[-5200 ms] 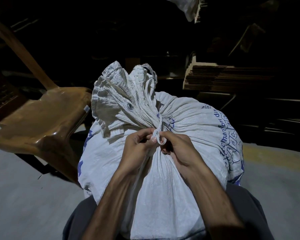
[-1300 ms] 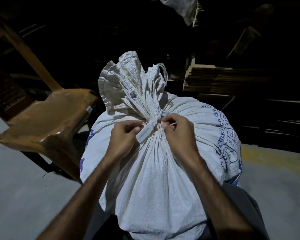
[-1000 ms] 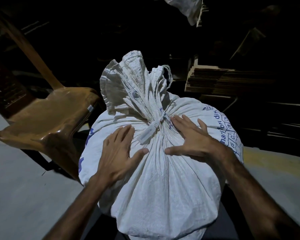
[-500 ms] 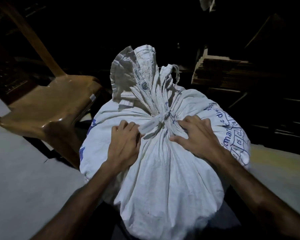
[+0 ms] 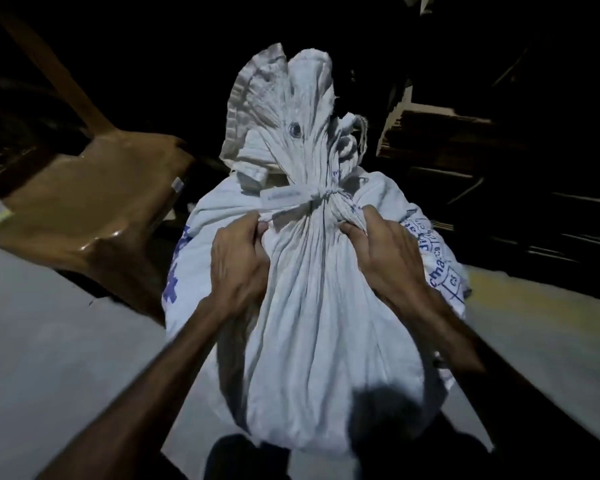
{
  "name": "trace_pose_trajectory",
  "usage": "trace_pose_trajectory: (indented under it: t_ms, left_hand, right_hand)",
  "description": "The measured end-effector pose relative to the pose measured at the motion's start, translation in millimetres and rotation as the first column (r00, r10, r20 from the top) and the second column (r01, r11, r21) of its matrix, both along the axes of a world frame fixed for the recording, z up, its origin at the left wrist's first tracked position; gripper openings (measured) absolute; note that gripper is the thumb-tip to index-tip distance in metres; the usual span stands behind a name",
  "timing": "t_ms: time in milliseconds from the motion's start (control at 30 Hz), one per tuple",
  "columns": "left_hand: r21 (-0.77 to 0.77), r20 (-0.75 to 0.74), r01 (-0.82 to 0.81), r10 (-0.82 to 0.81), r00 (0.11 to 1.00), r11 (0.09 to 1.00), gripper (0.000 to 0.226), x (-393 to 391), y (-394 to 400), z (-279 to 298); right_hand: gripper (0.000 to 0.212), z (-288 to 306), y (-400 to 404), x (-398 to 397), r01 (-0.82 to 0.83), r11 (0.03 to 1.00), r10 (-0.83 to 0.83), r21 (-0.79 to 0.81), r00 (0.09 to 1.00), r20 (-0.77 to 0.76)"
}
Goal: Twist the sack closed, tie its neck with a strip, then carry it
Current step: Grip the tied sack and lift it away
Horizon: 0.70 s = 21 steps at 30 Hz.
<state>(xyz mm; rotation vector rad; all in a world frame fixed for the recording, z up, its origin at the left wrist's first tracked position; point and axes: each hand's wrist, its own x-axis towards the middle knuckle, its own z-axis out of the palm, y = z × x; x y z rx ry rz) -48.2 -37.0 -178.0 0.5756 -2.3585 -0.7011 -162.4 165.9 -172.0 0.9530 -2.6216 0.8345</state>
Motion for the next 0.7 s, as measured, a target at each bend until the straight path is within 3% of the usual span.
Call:
trace_pose_trajectory:
  t_ms: [133, 300, 500, 600, 700]
  left_hand:
    - [0.102, 0.028, 0.013, -0.016, 0.999, 0.995, 0.026, 7, -3, 48]
    - [0.124, 0.117, 0.066, -0.080, 0.990, 0.990, 0.028, 19, 12, 136]
    - [0.187, 0.251, 0.091, -0.137, 0.958, 0.978, 0.029, 61, 63, 268]
    - [0.243, 0.308, 0.134, -0.207, 0.928, 0.961, 0.032, 84, 103, 322]
    - [0.257, 0.357, 0.201, -0.286, 0.889, 0.945, 0.031, 103, 152, 363]
  right_hand:
    - [0.038, 49, 12, 11, -0.005, 1.000, 0.004, 0.010, 0.986, 0.167]
    - [0.039, 127, 40, 45, 0.056, 0.998, -0.057, 0.012, 0.955, 0.291]
    - [0.049, 266, 87, 113, 0.170, 0.980, -0.198, 0.103, 0.881, 0.430]
    - [0.054, 332, 127, 150, 0.305, 0.945, -0.326, 0.118, 0.873, 0.363]
    - [0.050, 360, 183, 188, 0.409, 0.904, -0.428, 0.126, 0.856, 0.291]
